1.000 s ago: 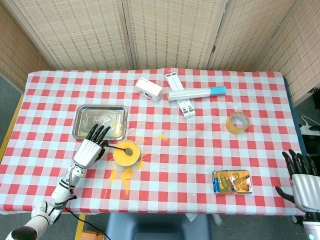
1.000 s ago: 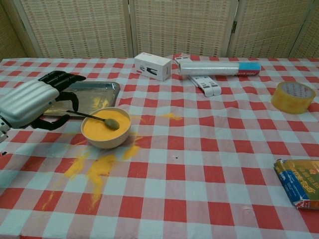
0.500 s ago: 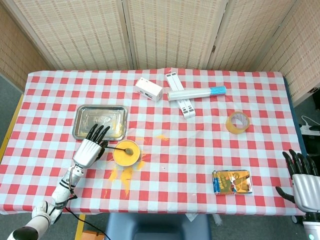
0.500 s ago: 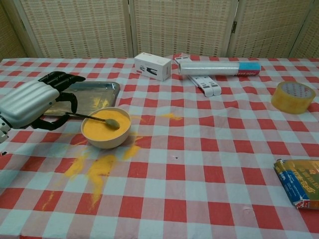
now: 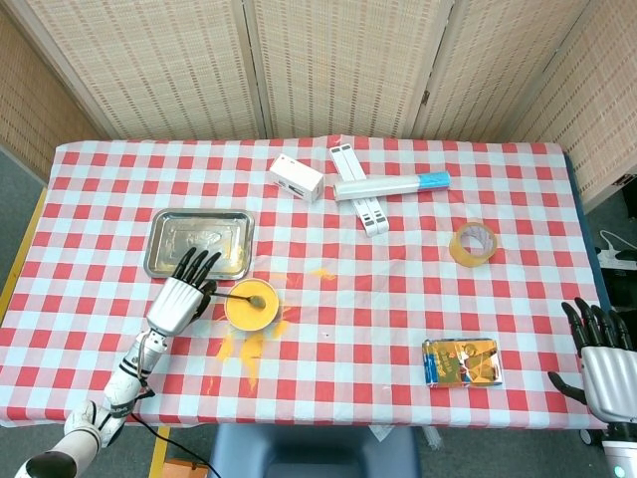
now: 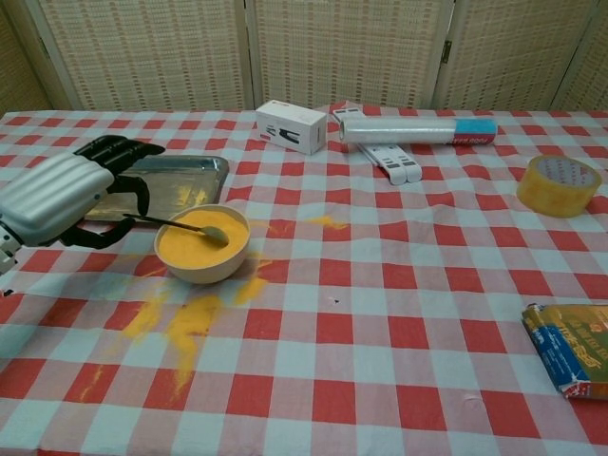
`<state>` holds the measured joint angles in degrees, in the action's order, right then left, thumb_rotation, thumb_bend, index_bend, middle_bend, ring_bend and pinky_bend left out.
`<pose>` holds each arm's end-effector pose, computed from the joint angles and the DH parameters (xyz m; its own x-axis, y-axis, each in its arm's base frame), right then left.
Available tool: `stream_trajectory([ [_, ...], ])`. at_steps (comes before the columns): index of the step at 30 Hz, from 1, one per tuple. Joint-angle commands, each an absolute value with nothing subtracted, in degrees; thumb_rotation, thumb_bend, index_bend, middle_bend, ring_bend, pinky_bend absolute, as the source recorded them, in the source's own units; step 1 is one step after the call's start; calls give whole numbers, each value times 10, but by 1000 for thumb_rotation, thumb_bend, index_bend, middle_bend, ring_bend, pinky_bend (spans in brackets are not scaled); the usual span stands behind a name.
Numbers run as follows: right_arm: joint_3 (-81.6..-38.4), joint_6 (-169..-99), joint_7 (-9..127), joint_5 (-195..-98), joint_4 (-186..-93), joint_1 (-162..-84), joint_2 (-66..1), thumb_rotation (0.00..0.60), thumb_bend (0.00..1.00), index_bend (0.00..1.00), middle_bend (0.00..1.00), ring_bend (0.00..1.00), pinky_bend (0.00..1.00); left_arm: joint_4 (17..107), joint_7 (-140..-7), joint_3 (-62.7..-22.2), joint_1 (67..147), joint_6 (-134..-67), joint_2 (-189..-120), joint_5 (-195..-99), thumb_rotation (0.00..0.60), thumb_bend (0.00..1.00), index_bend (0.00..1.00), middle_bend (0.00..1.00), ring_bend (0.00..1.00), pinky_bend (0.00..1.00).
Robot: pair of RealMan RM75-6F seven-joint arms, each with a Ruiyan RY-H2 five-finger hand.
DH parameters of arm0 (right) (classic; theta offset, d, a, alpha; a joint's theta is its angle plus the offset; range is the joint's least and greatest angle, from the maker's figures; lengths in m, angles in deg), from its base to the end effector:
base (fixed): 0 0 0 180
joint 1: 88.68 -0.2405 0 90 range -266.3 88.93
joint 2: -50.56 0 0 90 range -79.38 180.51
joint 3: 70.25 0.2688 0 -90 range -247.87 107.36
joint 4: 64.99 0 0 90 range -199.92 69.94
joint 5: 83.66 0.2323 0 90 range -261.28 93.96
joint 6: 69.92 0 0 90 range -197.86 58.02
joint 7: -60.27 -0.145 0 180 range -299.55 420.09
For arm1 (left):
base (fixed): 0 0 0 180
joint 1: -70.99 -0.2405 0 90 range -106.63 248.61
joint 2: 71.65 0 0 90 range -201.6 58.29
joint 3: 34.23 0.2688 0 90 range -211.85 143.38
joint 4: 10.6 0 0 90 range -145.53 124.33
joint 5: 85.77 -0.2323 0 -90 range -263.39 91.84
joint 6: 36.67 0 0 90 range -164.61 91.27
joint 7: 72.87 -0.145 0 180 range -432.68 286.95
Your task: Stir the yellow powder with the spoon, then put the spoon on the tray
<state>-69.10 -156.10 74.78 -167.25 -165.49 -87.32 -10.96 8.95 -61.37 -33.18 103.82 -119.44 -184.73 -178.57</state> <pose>-0.3284 -0.1408 0.1461 0.5271 -0.0846 0.8456 -0.8381 0.1128 0.5337 -0.2808 0.3502 -0.0421 0.5690 -0.1979 0.7981 0.6589 -0.4710 -0.5865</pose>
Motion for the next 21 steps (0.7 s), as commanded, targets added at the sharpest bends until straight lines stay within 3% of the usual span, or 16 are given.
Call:
stream_trajectory([
  [1,-691,-1560,745,-1672,-1655,-873,-109,600,86,0,0,0,0,92,-614,-331,1038,-1195,-1846,-1786,600,479,510,29,0,0],
  [7,-691,-1560,744,-1672,-1655,-873,-108,600,86,0,0,0,0,108,-612,-333,1036,-1193,-1840,-1783,600,475,656,121,0,0],
  [15,-693,-1560,743,-1674,-1657,-873,-107,600,85,0,0,0,0,138,-621,-335,1033,-1195,-1827,-1781,600,475,770,206,0,0],
  [21,-693,-1559,743,-1675,-1657,-873,-106,600,86,0,0,0,0,164,-618,-347,1031,-1207,-1817,-1773,600,541,854,272,0,0],
])
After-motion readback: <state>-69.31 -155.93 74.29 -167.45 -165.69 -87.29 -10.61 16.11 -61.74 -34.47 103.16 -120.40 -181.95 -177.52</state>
